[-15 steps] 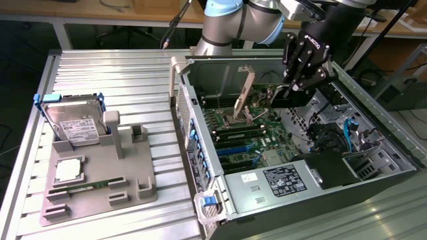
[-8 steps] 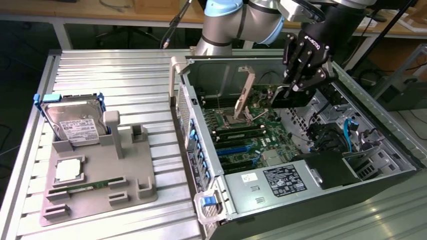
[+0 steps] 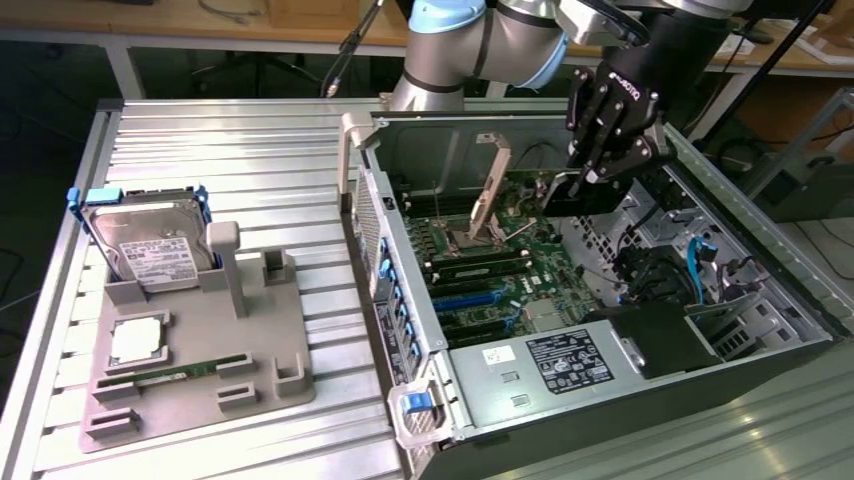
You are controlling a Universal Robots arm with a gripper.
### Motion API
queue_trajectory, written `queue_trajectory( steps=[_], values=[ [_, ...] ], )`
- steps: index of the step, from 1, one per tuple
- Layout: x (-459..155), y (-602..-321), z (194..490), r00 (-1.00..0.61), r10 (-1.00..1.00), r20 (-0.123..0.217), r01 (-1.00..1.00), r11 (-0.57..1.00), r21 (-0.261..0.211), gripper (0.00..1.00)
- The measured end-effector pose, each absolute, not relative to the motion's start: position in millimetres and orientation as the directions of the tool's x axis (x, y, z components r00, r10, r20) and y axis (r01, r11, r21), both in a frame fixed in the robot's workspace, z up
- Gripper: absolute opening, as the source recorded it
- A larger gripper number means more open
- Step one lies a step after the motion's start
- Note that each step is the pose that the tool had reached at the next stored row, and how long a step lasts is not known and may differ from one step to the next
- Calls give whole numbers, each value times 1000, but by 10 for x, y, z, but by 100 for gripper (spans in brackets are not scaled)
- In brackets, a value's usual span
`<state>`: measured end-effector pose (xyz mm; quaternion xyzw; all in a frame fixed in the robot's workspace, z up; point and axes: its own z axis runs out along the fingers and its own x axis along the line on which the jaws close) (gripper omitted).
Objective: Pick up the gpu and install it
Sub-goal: 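Insert the gpu into the slot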
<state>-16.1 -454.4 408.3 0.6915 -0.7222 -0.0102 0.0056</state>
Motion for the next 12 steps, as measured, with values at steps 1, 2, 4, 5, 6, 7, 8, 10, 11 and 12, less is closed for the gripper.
queue_trajectory(
  steps=[1,2,4,5,6,7,8,10,11,12],
  values=[
    [-161,-4544,4081,-43,-999,-6,-999,43,22,27],
    [-162,-4544,4079,-43,-999,-6,-999,43,21,27],
    [-162,-4544,4073,-43,-999,-6,-999,43,18,27],
    [-162,-4544,4068,-43,-999,-6,-999,43,17,27],
    [-163,-4544,4066,-43,-999,-6,-999,43,16,27],
    [-163,-4544,4064,-43,-999,-6,-999,43,15,27],
    [-165,-4544,4060,-44,-999,-6,-999,43,14,27],
    [-172,-4544,4056,-43,-999,-6,-999,43,12,27],
    [-176,-4544,4054,-43,-999,-6,-999,43,11,27],
    [-182,-4544,4050,-43,-999,-7,-999,43,11,27]
  ],
)
